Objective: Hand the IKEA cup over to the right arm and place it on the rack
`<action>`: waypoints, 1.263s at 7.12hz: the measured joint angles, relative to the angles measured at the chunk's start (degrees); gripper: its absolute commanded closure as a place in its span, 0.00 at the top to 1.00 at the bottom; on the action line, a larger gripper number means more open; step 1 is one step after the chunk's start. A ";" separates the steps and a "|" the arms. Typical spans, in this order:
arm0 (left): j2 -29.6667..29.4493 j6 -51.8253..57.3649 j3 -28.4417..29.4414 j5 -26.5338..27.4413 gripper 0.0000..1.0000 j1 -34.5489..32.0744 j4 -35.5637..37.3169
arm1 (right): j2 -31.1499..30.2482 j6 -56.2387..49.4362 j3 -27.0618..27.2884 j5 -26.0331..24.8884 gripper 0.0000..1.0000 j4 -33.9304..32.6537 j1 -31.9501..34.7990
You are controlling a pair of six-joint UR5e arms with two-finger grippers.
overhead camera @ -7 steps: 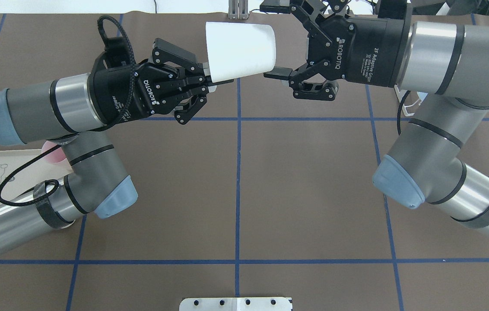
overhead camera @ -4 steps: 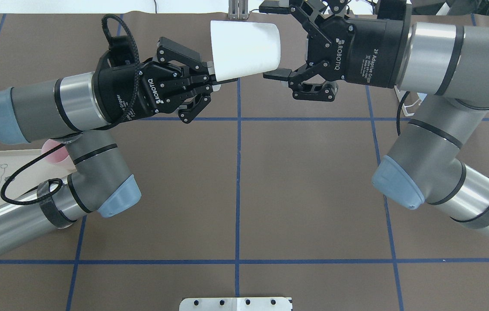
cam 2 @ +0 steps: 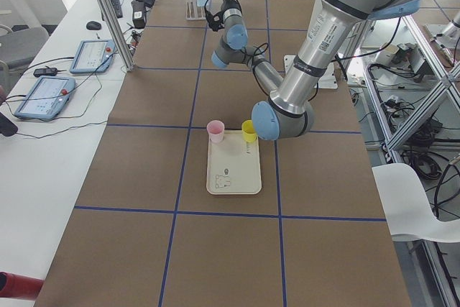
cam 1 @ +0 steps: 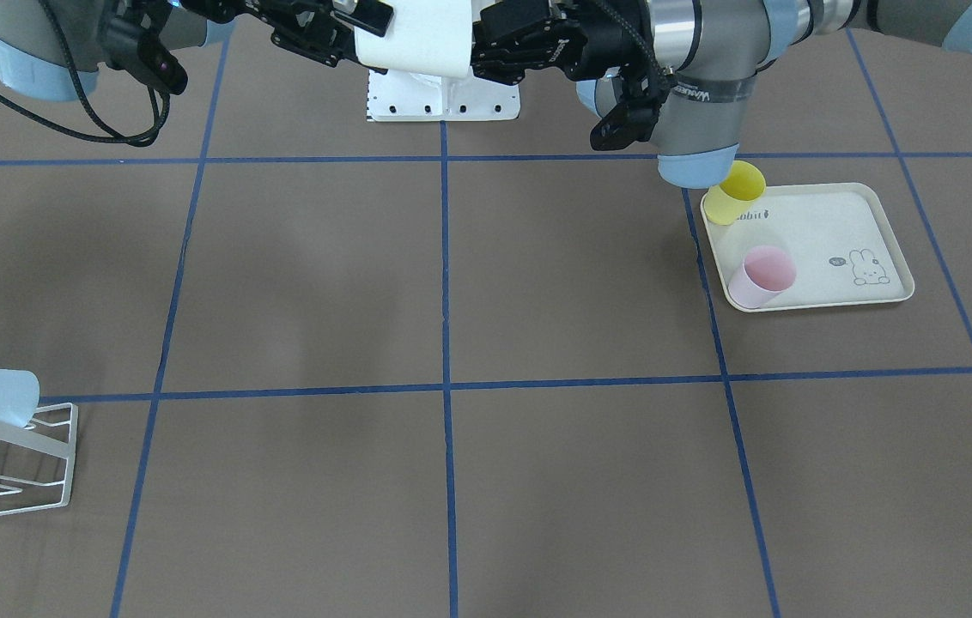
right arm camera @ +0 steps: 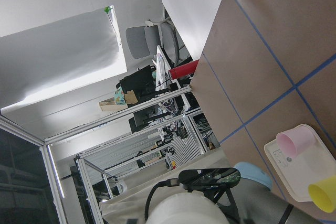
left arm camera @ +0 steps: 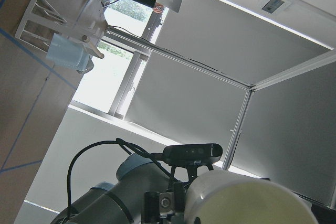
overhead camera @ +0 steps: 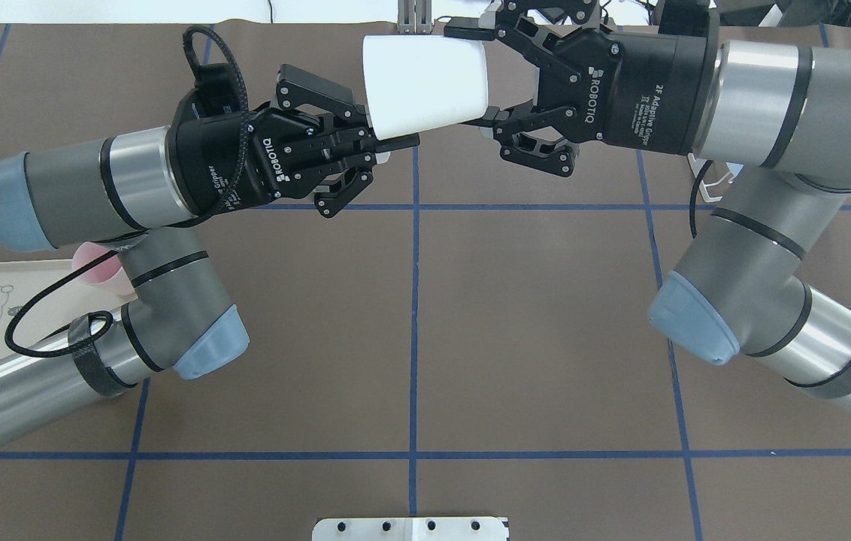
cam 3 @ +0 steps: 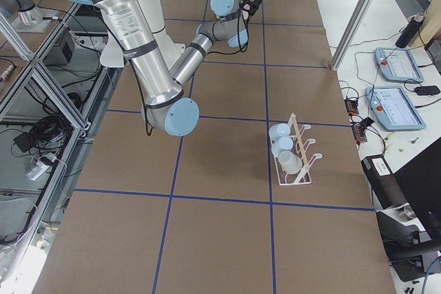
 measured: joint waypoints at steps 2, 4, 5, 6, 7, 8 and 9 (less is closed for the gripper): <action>-0.03 -0.03 -0.15 0.03 0.58 -0.01 0.15 | -0.16 0.15 -0.06 -0.03 0.00 0.28 0.00; 0.02 -0.01 -0.28 0.05 0.58 -0.03 0.27 | -0.19 0.32 0.04 -0.04 0.00 0.40 0.08; 0.23 0.24 -0.19 0.06 0.58 -0.21 0.31 | -0.46 0.55 0.18 -0.01 0.00 1.05 0.20; 0.51 0.64 -0.13 0.01 0.58 -0.55 0.33 | -1.33 0.65 0.24 0.00 0.00 2.30 0.32; 0.72 0.84 -0.12 -0.04 0.58 -0.86 0.34 | -2.87 0.50 0.26 0.03 0.00 3.47 0.53; 0.83 0.91 -0.11 -0.06 0.58 -1.05 0.35 | -4.50 0.17 0.26 0.11 0.00 4.15 1.10; 0.94 0.94 -0.11 -0.05 0.58 -1.15 0.35 | -5.92 -0.07 0.17 0.28 0.00 4.42 2.09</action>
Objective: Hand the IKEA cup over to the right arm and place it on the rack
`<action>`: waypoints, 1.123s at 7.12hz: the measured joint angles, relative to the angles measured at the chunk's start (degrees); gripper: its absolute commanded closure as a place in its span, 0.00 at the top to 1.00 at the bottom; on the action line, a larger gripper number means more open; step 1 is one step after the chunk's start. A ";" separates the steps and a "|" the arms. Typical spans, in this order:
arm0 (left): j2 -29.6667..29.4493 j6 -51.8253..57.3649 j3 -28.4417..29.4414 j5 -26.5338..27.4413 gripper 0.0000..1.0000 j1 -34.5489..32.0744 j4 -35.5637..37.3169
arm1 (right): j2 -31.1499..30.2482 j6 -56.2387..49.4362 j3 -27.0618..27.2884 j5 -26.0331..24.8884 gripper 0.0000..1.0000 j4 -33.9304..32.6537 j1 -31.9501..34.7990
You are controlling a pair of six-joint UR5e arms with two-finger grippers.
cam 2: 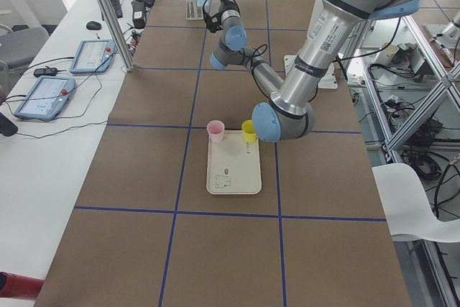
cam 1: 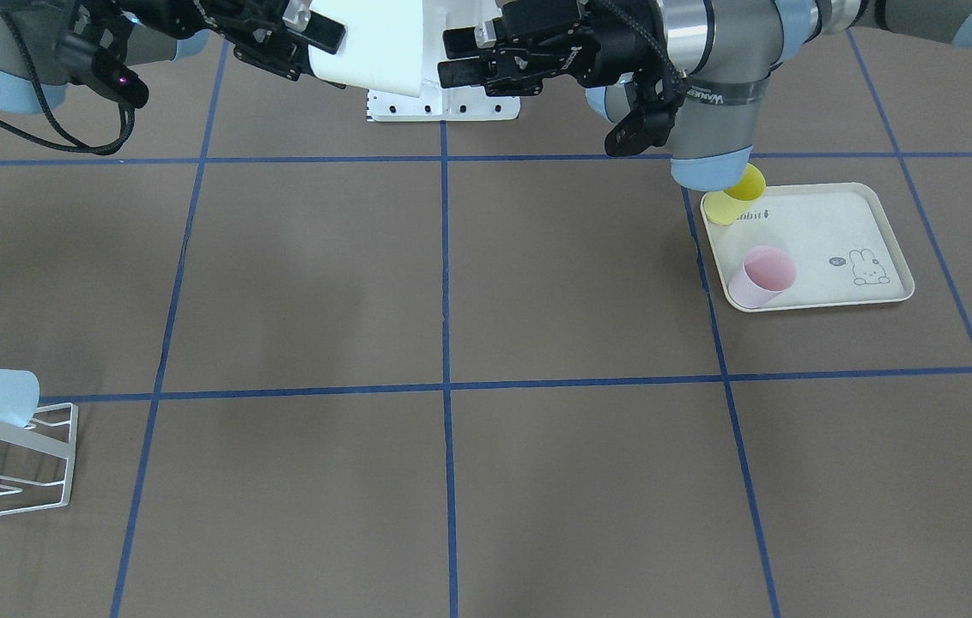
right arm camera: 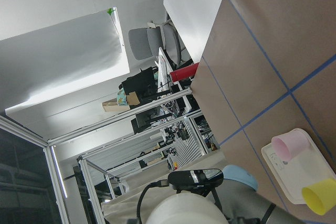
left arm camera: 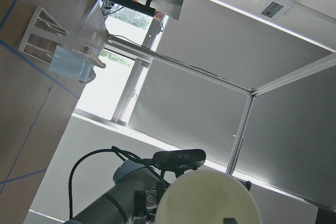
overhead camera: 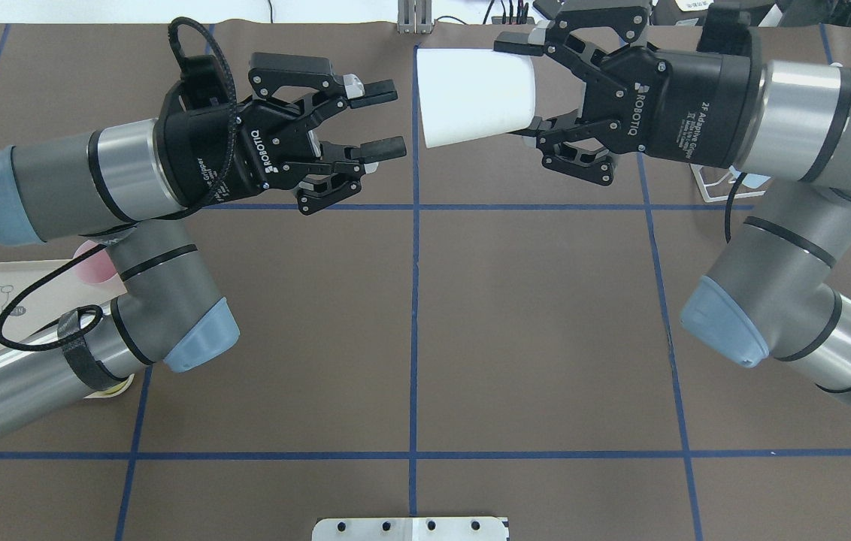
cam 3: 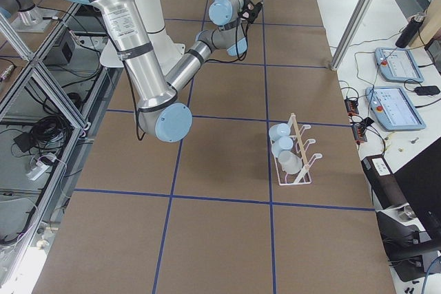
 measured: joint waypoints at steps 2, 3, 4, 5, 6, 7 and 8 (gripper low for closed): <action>0.87 0.21 0.02 0.08 0.58 -0.05 0.00 | -1.42 -2.09 -2.08 0.54 0.00 -0.20 2.77; 1.44 0.30 0.11 0.14 0.58 -0.04 0.02 | -1.64 -5.65 -4.68 1.57 0.00 -0.88 4.88; 1.79 0.34 0.30 0.20 0.58 -0.01 0.06 | -1.75 -11.52 -7.93 3.66 0.00 -2.76 7.68; 1.94 0.36 0.62 0.23 0.58 0.02 0.08 | -1.68 -19.66 -10.92 6.01 0.00 -6.75 10.78; 2.01 0.36 1.05 0.23 0.58 0.05 0.08 | -1.40 -29.74 -13.23 7.35 0.00 -12.74 13.41; 2.06 0.34 1.63 0.26 0.58 0.12 0.09 | -0.53 -41.68 -14.85 7.92 0.00 -20.95 15.71; 2.11 0.33 2.13 0.30 0.58 0.19 0.09 | 1.37 -54.18 -15.68 8.12 0.00 -30.94 17.42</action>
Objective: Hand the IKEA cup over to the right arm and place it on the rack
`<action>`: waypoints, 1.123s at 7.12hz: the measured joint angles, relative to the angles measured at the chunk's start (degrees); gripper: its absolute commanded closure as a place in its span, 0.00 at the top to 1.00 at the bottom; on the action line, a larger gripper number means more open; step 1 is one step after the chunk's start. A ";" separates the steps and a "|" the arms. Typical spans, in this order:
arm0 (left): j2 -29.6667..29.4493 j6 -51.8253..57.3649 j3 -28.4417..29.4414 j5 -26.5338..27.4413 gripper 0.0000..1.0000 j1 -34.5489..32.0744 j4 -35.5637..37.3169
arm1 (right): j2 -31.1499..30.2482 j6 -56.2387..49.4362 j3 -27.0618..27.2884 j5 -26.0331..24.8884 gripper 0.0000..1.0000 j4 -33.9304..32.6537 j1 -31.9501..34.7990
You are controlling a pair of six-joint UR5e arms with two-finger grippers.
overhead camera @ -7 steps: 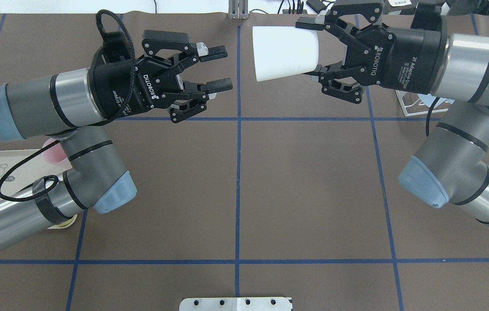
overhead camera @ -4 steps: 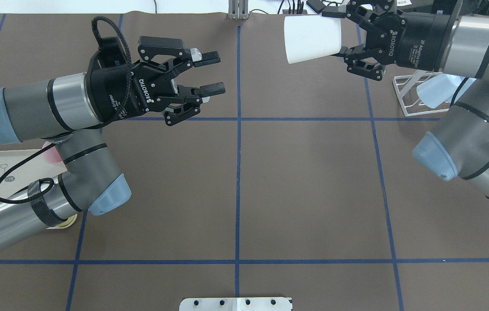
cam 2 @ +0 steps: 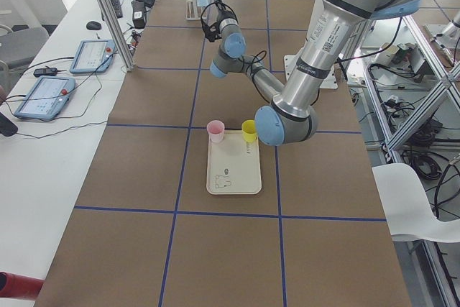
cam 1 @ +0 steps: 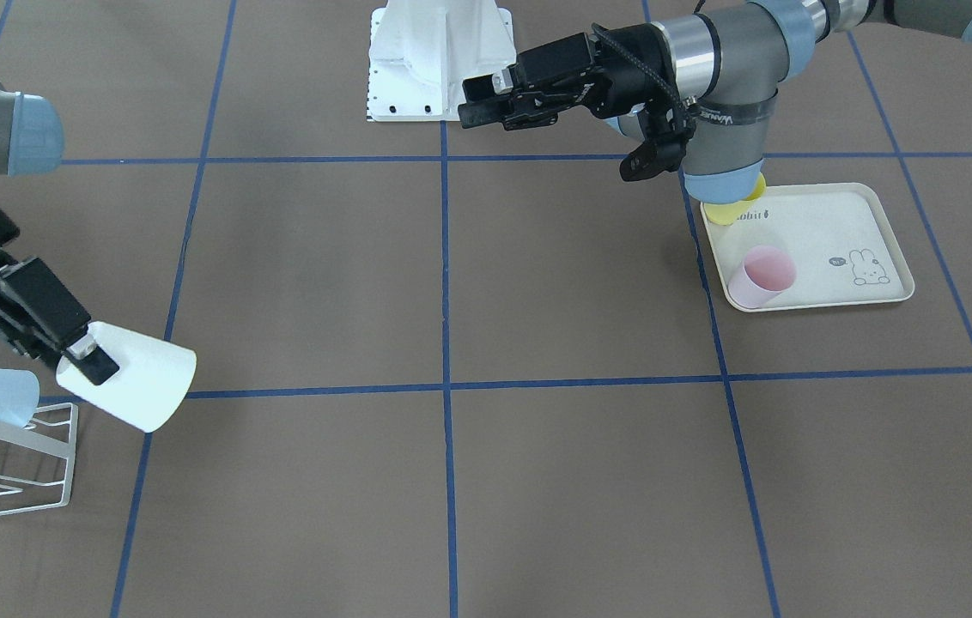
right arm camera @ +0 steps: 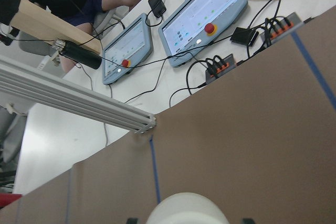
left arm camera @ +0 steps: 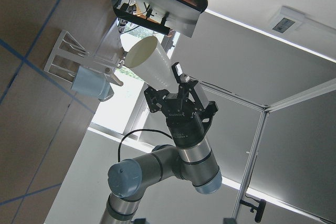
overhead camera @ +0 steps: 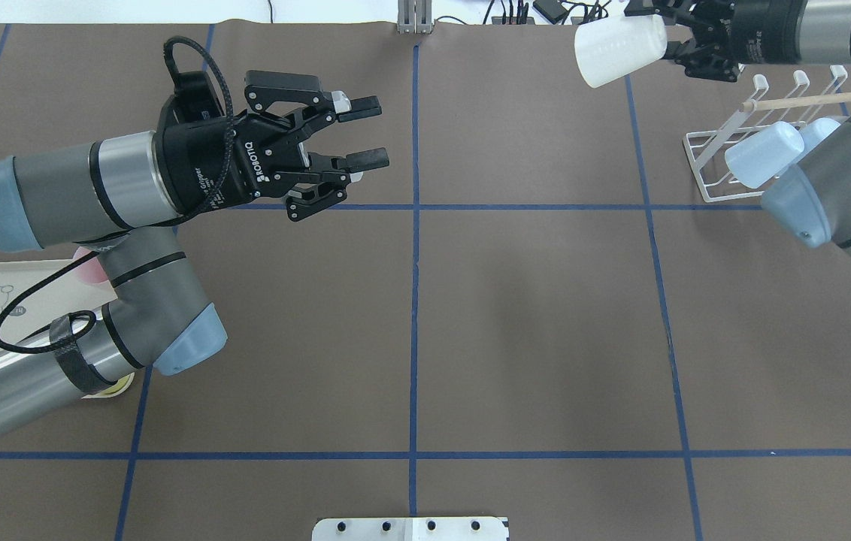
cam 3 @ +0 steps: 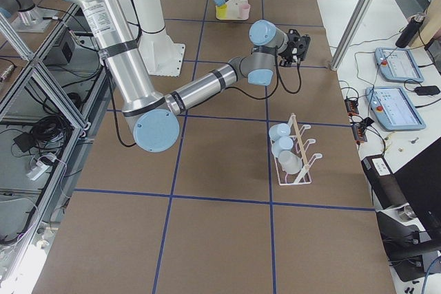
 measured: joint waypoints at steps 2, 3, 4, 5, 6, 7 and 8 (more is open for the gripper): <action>0.75 0.12 0.37 0.05 0.58 0.21 0.00 | 2.85 -23.17 -1.02 0.13 0.00 -17.24 3.26; 1.01 0.38 0.57 0.09 0.58 0.27 0.00 | 3.16 -32.64 -3.04 0.38 0.00 -21.67 5.08; 1.15 0.64 0.74 0.10 0.58 0.35 0.00 | 3.43 -40.17 -6.37 1.39 0.00 -23.70 7.09; 1.18 0.79 0.84 0.11 0.58 0.40 0.00 | 3.64 -45.63 -9.60 3.15 0.00 -24.43 8.78; 1.19 0.87 0.97 0.12 0.58 0.43 0.00 | 3.62 -48.62 -11.65 4.95 0.00 -24.70 9.74; 1.17 0.90 1.14 0.12 0.58 0.44 0.00 | 3.54 -49.85 -13.00 6.42 0.00 -24.75 10.14; 1.14 0.89 1.21 0.14 0.58 0.44 0.00 | 3.56 -50.26 -13.95 7.22 0.00 -24.73 10.25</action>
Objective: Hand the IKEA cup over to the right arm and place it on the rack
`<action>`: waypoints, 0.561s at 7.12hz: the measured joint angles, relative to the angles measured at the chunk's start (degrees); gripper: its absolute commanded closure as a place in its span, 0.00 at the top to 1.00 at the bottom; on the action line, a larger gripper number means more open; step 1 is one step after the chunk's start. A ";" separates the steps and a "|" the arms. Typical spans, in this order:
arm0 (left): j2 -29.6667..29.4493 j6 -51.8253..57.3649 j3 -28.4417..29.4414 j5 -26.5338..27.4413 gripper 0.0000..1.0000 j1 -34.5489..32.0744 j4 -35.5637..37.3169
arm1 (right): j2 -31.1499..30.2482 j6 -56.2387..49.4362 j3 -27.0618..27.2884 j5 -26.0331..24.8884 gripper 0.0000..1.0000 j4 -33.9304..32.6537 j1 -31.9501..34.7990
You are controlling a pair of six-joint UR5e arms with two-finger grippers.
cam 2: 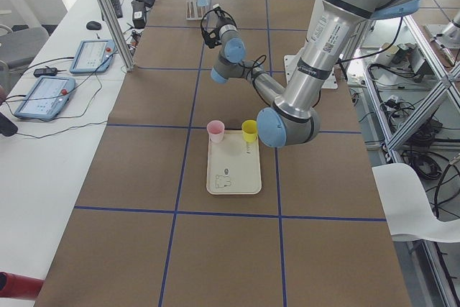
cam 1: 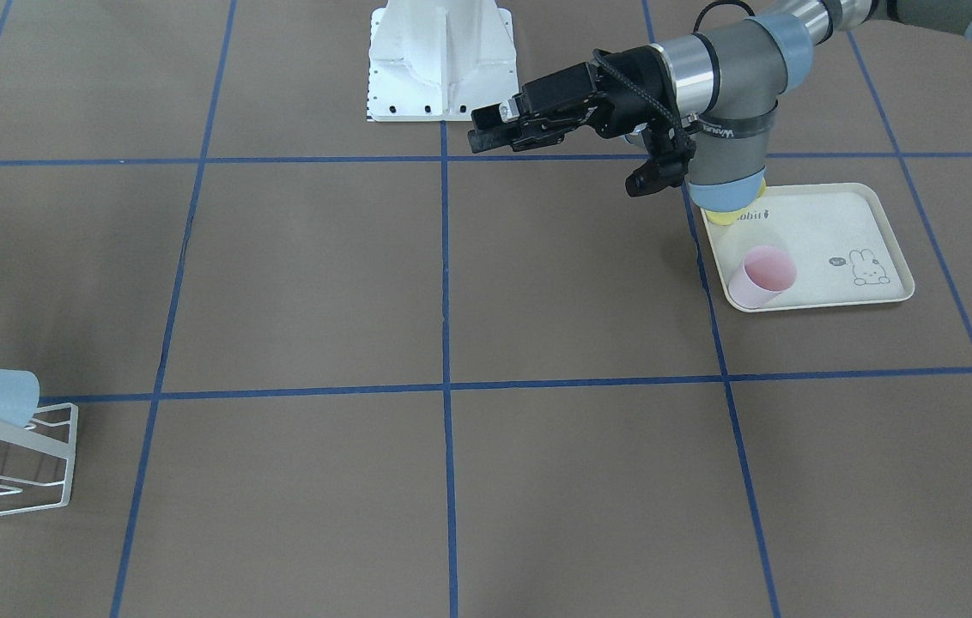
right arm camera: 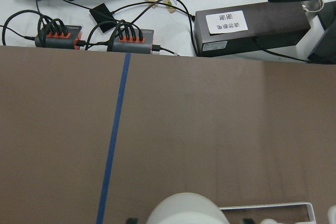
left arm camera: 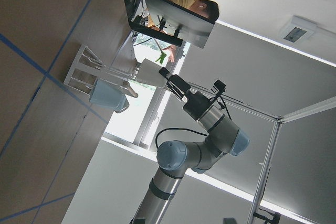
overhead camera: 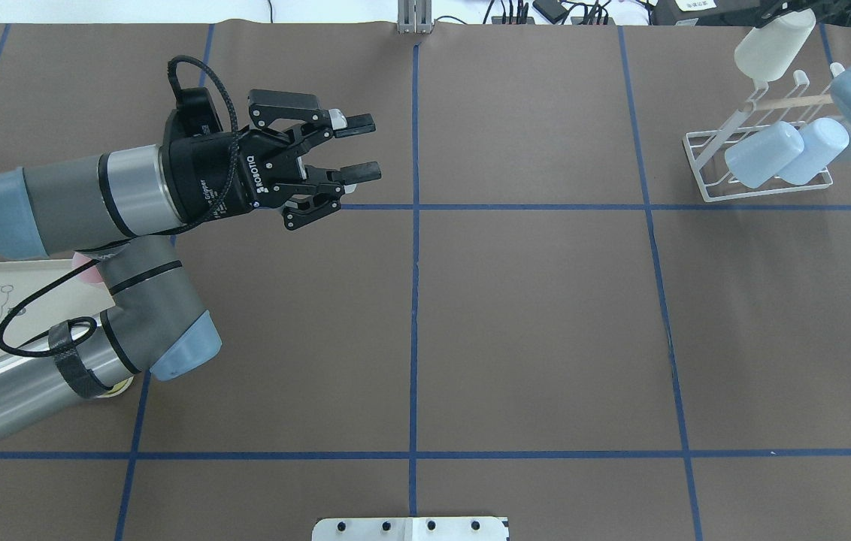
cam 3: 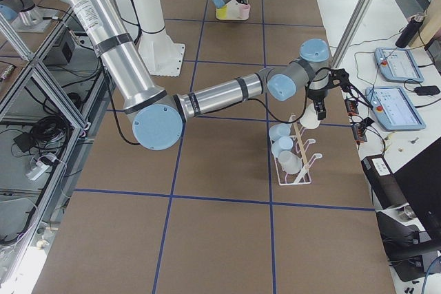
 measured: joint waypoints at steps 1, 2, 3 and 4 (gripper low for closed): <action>0.01 -0.02 0.03 0.33 0.58 0.03 0.00 | 0.10 -0.07 -0.54 0.31 0.00 0.00 0.02; 0.04 0.00 0.06 0.94 0.58 0.06 0.00 | 0.21 -0.05 -0.87 0.42 0.00 -0.01 0.02; 0.06 0.02 0.08 1.27 0.58 0.08 0.00 | 0.28 0.03 -1.10 0.45 0.00 0.00 -0.06; 0.07 0.02 0.09 1.41 0.58 0.09 0.00 | 0.18 0.03 -1.50 0.49 0.00 0.10 -0.15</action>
